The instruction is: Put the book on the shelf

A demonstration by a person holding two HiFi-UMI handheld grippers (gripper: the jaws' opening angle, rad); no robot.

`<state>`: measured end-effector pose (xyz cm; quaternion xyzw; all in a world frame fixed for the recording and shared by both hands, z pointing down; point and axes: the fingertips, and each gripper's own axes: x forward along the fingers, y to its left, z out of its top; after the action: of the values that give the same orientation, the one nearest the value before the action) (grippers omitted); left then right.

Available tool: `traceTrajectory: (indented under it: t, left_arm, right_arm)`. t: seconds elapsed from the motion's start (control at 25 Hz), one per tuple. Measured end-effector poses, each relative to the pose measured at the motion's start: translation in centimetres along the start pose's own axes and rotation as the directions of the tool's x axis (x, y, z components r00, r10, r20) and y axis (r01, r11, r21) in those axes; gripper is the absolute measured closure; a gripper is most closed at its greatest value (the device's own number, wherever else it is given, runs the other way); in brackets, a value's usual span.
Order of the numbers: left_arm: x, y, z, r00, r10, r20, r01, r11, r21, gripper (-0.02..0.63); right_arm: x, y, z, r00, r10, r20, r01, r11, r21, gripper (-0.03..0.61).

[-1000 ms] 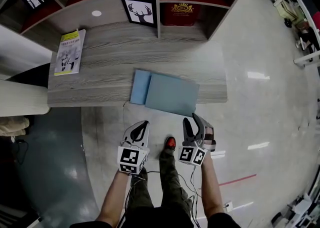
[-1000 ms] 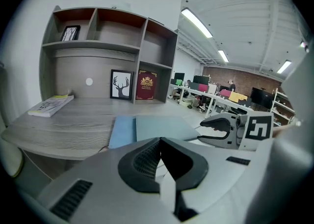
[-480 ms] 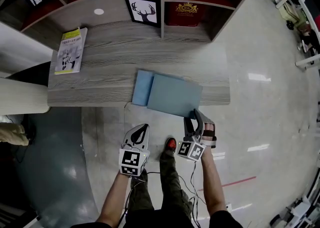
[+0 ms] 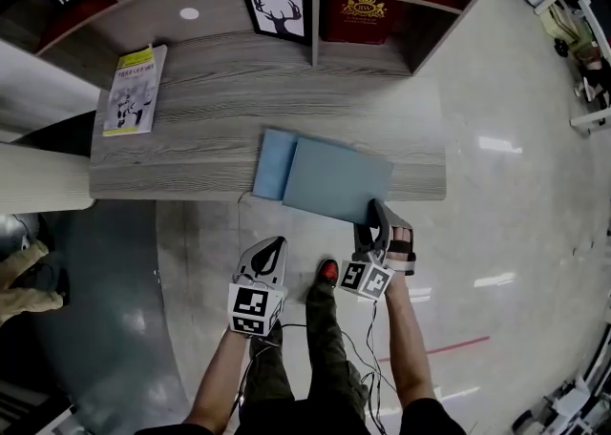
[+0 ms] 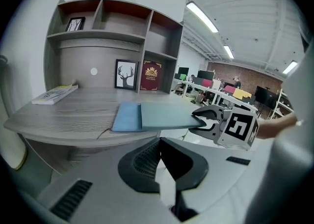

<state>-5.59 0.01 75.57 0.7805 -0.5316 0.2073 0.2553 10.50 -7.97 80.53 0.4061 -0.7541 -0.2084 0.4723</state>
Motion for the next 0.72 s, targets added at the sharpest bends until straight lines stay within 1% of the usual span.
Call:
traceTrajectory:
  t: [0.2,0.52,0.72]
  left_arm:
    - [0.0,-0.3,-0.4,1.000,-0.001,-0.015,0.001,1.000,0.000,0.607]
    - [-0.4,-0.4,-0.6,1.000,0.007,-0.026,-0.007,1.000,0.002,0.606]
    - [-1.3,-0.2,0.2,1.000,0.021,-0.012,-0.021,1.000,0.000,0.606]
  right_arm:
    - [0.2,-0.1,0.0,1.000,-0.007,0.007,0.007,1.000,0.005,0.334]
    - [-0.3,-0.7,0.2,1.000,-0.029,0.001,0.029,0.999,-0.031,0.347]
    - [-1.1,-2.3,0.5,0.998,-0.061,0.006,0.061,0.998,-0.030,0.399]
